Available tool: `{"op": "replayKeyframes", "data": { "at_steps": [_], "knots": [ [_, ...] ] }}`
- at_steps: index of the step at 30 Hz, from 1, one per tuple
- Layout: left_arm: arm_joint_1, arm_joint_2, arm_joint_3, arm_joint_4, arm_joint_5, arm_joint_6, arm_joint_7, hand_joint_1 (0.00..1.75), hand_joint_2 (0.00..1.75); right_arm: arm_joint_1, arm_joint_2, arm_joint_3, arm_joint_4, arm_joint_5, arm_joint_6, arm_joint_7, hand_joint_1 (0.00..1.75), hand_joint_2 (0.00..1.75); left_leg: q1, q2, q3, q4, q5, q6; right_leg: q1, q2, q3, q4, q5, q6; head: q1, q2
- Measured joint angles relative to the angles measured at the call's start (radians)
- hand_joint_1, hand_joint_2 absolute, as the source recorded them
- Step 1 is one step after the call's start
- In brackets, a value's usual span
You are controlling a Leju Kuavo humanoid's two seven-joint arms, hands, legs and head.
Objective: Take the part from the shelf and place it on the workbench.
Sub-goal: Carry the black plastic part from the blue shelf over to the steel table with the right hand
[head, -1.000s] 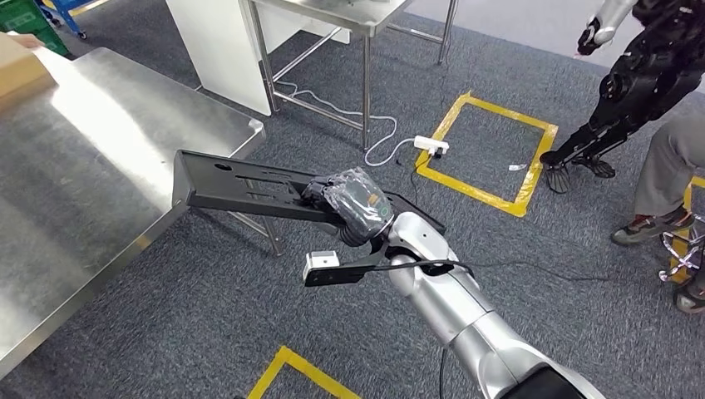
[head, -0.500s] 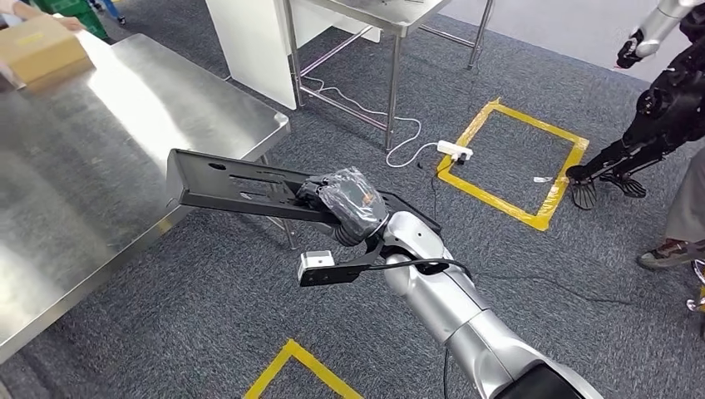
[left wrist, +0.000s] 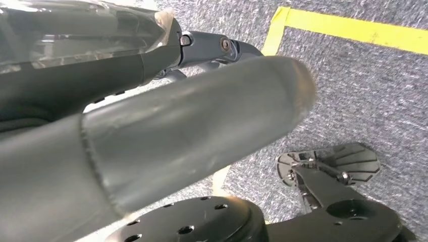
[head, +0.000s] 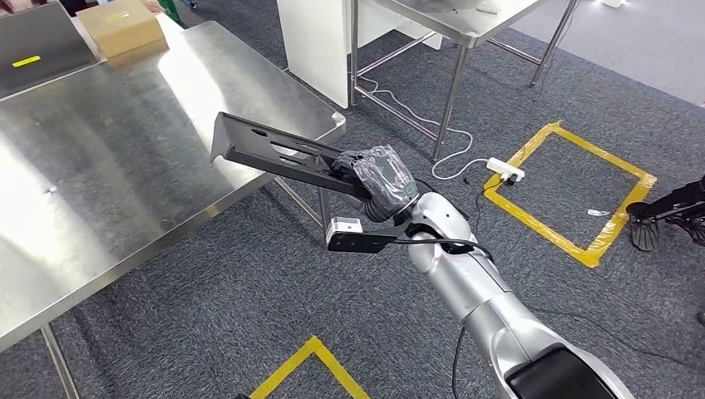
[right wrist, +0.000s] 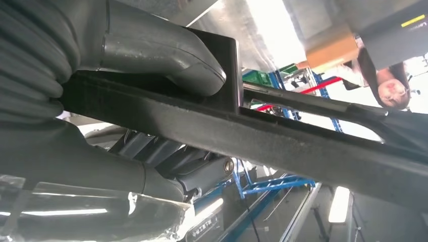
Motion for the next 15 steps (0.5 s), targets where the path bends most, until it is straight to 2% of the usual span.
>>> {"op": "replayKeyframes", "data": {
  "at_steps": [2, 3, 4, 5, 7, 8, 9, 10, 11, 13, 14, 15],
  "knots": [
    [0.002, 0.001, 0.001, 0.0, 0.0, 0.001, -0.003, 0.0, 0.0, -0.004, 0.001, -0.002, 0.01, -0.003, -0.001, -0.001, 1.75, 1.75, 0.002, -0.01, -0.005, 0.0, 0.001, -0.011, 0.001, -0.014, 0.001, -0.001, 0.003, -0.011, 0.0, 0.0],
    [0.002, 0.002, 0.002, 0.0, 0.0, 0.001, -0.004, 0.0, 0.0, -0.006, 0.003, -0.003, 0.013, -0.005, -0.002, -0.001, 1.75, 1.75, 0.004, -0.004, -0.008, 0.004, -0.002, -0.015, -0.001, -0.02, 0.002, -0.002, 0.004, -0.016, 0.001, 0.0],
    [0.002, 0.002, 0.003, 0.0, 0.0, 0.002, -0.005, 0.0, 0.0, -0.009, 0.006, -0.004, 0.016, -0.007, -0.002, -0.001, 1.75, 1.75, 0.004, 0.013, -0.016, 0.02, -0.013, -0.021, -0.003, -0.027, 0.003, -0.003, 0.005, -0.022, -0.003, 0.0],
    [0.002, 0.002, 0.004, 0.0, 0.0, 0.003, -0.006, 0.0, 0.0, -0.012, 0.009, -0.005, 0.018, -0.008, -0.002, -0.002, 1.75, 1.75, 0.004, 0.036, -0.032, 0.056, -0.034, -0.026, -0.004, -0.034, 0.004, -0.005, 0.005, -0.028, -0.007, 0.0],
    [0.001, 0.001, 0.007, 0.0, 0.0, 0.004, -0.006, 0.0, 0.0, -0.016, 0.011, -0.006, 0.023, -0.009, -0.003, -0.004, 1.75, 1.75, 0.006, 0.077, -0.089, 0.174, -0.091, -0.035, 0.0, -0.051, 0.007, -0.005, 0.002, -0.037, -0.016, 0.0],
    [0.002, 0.0, 0.008, 0.0, 0.0, 0.004, -0.006, 0.0, 0.0, -0.016, 0.011, -0.006, 0.027, -0.009, -0.003, -0.005, 1.75, 1.75, 0.008, 0.084, -0.119, 0.229, -0.11, -0.037, 0.003, -0.061, 0.008, -0.005, 0.001, -0.041, -0.016, 0.0],
    [0.003, 0.0, 0.009, 0.0, 0.0, 0.004, -0.006, 0.0, 0.0, -0.015, 0.01, -0.006, 0.031, -0.008, -0.003, -0.006, 1.75, 1.75, 0.008, 0.087, -0.136, 0.259, -0.114, -0.038, 0.005, -0.071, 0.009, -0.005, -0.001, -0.042, -0.016, 0.0],
    [0.004, 0.0, 0.01, 0.0, 0.0, 0.004, -0.006, 0.0, 0.0, -0.015, 0.011, -0.007, 0.035, -0.007, -0.002, -0.005, 1.75, 1.75, 0.008, 0.09, -0.135, 0.254, -0.101, -0.037, 0.006, -0.081, 0.01, -0.004, -0.002, -0.044, -0.016, 0.0],
    [0.005, 0.0, 0.012, 0.0, 0.0, 0.004, -0.006, 0.0, 0.0, -0.015, 0.011, -0.007, 0.037, -0.006, -0.002, -0.005, 1.75, 1.75, 0.008, 0.094, -0.114, 0.209, -0.072, -0.035, 0.006, -0.089, 0.012, -0.004, -0.004, -0.045, -0.016, 0.0],
    [0.005, 0.0, 0.014, 0.0, -0.002, 0.004, -0.006, 0.0, 0.0, -0.018, 0.013, -0.008, 0.04, -0.004, -0.002, -0.004, 1.75, 1.75, 0.004, 0.123, -0.047, 0.08, -0.017, -0.027, 0.011, -0.105, 0.018, -0.005, -0.009, -0.042, -0.016, 0.0],
    [0.005, 0.0, 0.015, 0.0, -0.003, 0.004, -0.006, 0.0, 0.0, -0.02, 0.013, -0.01, 0.041, -0.002, -0.003, -0.003, 1.75, 1.75, 0.0, 0.134, -0.023, 0.035, -0.004, -0.022, 0.015, -0.112, 0.019, -0.005, -0.012, -0.039, -0.015, 0.0],
    [0.004, 0.0, 0.015, 0.0, -0.005, 0.004, -0.006, 0.0, 0.0, -0.022, 0.014, -0.012, 0.043, -0.001, -0.003, -0.002, 1.75, 1.75, -0.004, 0.141, -0.013, 0.014, -0.002, -0.018, 0.018, -0.118, 0.021, -0.005, -0.014, -0.036, -0.015, 0.0]
  ]
}}
